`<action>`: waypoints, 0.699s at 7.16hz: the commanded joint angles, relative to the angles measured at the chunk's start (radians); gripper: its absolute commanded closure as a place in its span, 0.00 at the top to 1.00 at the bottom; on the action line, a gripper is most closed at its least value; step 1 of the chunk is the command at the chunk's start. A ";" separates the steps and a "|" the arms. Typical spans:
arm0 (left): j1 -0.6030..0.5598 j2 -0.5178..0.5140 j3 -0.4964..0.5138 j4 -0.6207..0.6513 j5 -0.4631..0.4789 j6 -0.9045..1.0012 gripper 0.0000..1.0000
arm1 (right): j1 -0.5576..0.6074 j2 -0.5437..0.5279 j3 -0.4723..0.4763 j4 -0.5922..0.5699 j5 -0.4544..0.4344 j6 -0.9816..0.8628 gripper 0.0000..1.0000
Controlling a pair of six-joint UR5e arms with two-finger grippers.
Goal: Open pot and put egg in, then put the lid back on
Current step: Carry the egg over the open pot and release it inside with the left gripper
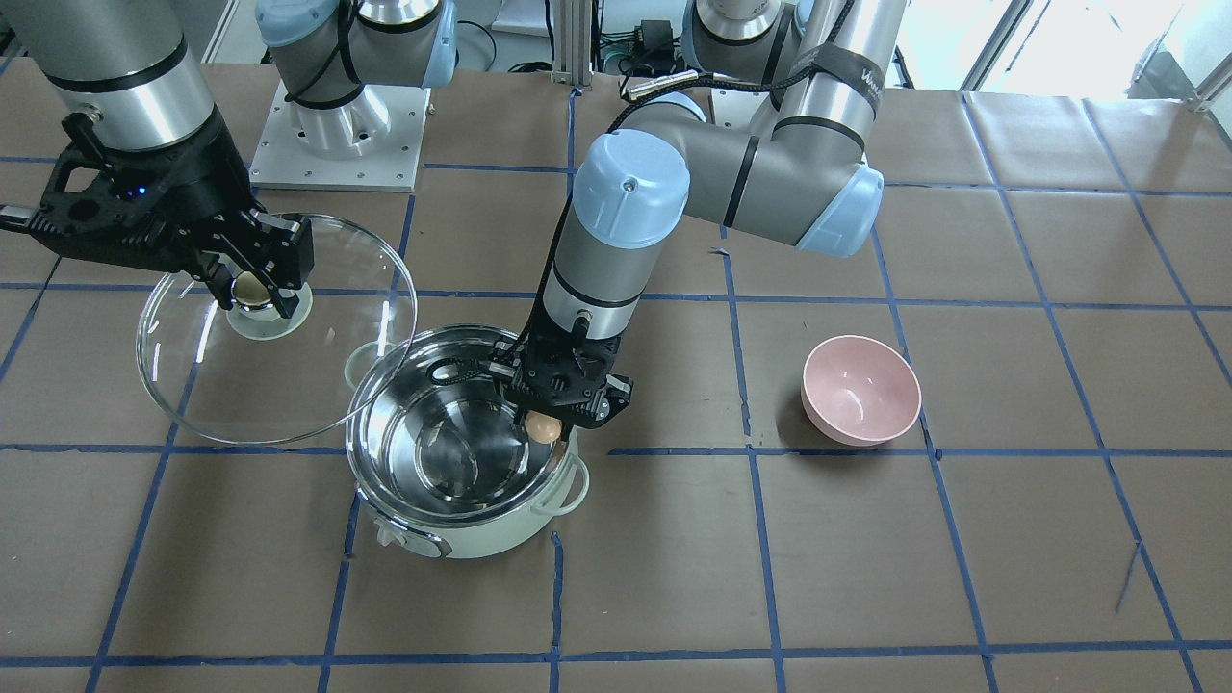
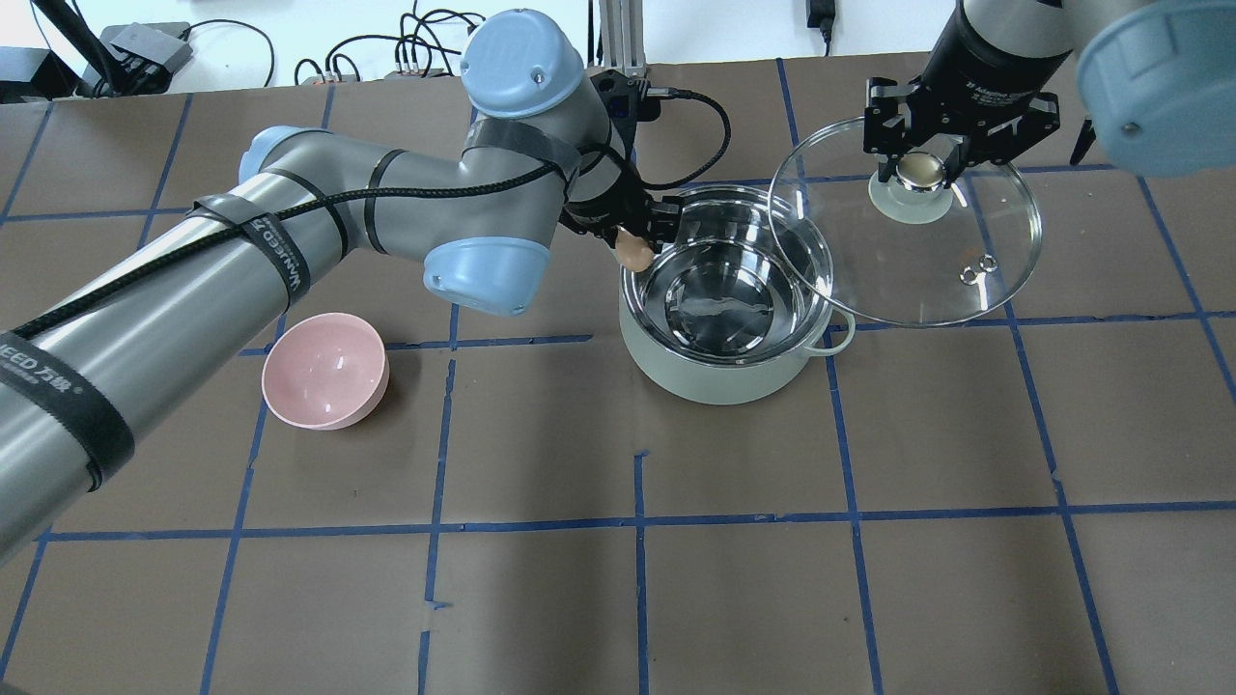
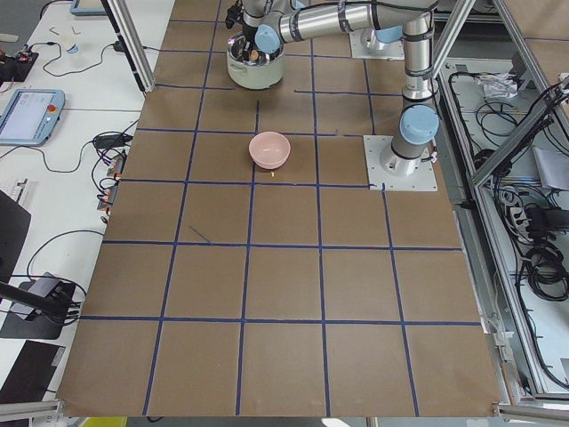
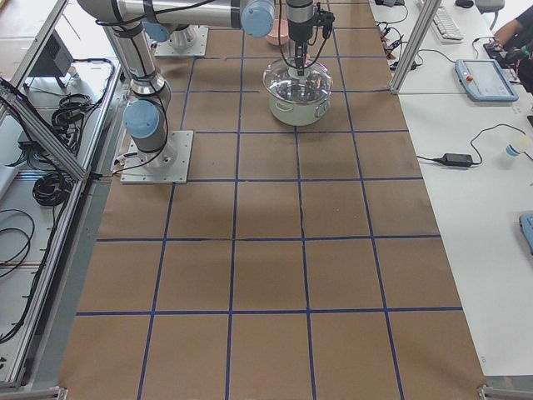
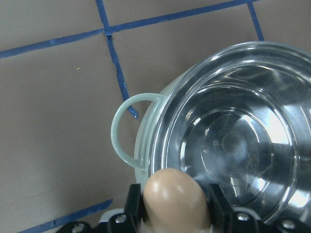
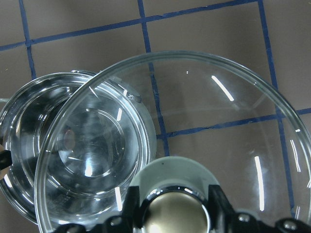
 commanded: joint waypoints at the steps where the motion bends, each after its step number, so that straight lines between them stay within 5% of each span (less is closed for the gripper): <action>1: -0.011 -0.001 -0.004 0.002 0.002 -0.078 0.82 | 0.000 -0.002 -0.001 0.000 0.000 -0.001 0.37; 2: -0.014 0.006 -0.005 0.003 0.006 -0.164 1.00 | 0.000 -0.002 -0.001 0.000 -0.002 -0.001 0.37; 5: 0.063 0.105 0.010 -0.068 0.008 -0.163 1.00 | -0.001 -0.008 -0.002 0.003 -0.003 -0.003 0.38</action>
